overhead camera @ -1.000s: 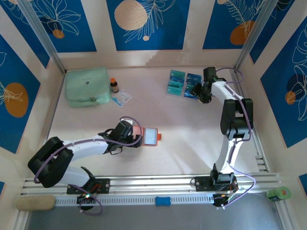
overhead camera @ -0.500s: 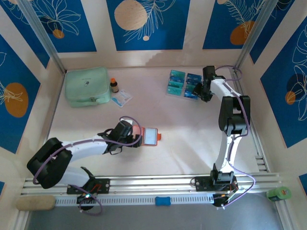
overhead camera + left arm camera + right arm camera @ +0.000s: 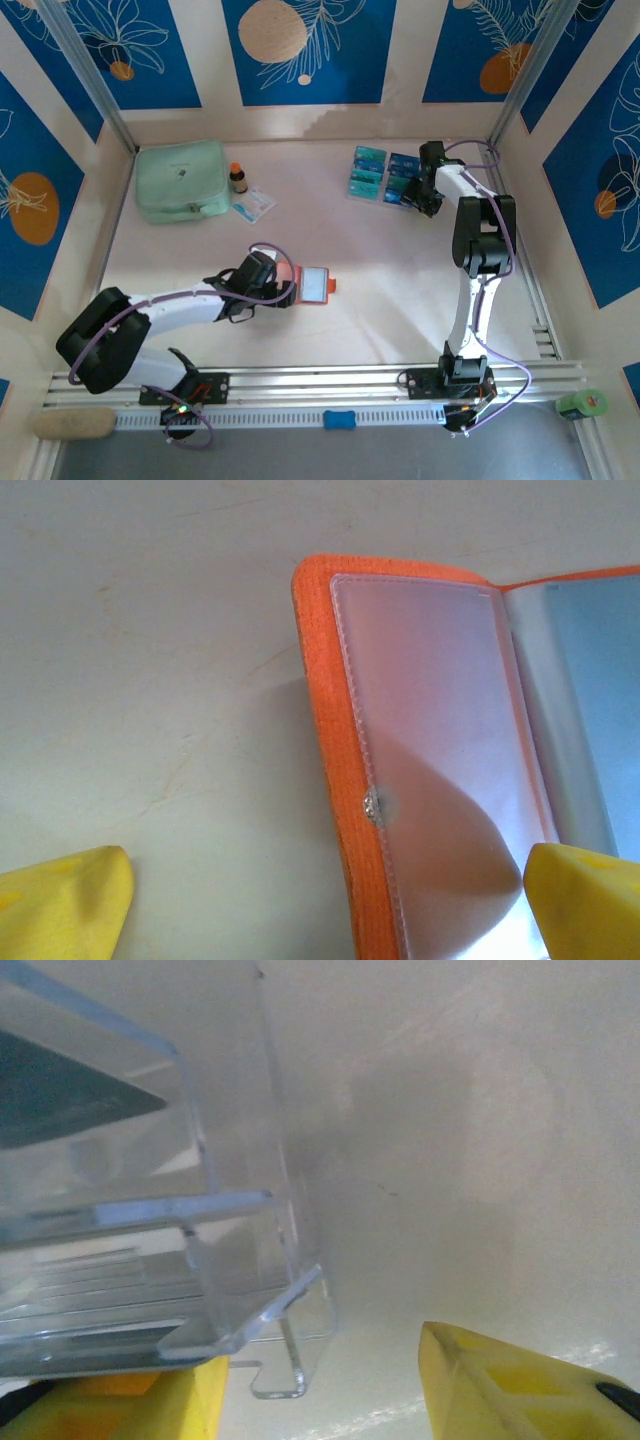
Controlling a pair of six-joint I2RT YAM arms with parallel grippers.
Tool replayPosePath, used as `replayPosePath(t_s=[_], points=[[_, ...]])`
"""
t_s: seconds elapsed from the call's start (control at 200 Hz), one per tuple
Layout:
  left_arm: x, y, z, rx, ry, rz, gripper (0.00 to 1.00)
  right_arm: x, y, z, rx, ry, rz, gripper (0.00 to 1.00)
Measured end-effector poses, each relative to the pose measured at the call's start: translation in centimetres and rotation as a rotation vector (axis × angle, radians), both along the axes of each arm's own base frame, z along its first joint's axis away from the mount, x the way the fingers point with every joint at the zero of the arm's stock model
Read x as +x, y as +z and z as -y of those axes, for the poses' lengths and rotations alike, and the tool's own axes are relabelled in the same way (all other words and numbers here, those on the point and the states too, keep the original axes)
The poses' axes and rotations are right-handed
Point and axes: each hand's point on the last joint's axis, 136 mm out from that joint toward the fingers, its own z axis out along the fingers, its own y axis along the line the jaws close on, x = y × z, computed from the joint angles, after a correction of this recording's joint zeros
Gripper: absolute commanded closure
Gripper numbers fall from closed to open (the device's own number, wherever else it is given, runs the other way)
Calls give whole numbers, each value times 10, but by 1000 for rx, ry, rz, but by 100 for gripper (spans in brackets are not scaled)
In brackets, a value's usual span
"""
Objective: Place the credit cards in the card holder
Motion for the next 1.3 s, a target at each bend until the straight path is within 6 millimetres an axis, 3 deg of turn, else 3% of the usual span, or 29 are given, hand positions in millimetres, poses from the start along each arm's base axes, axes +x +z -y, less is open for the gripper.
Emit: replayPosePath(t_s=[0.57, 1.3], points=[[0, 1, 0, -1, -1, 3, 0, -13, -5, 7, -40, -12, -44, 47], [1, 2, 1, -25, -3, 29, 0, -96, -8, 8, -85, -8, -119, 48]])
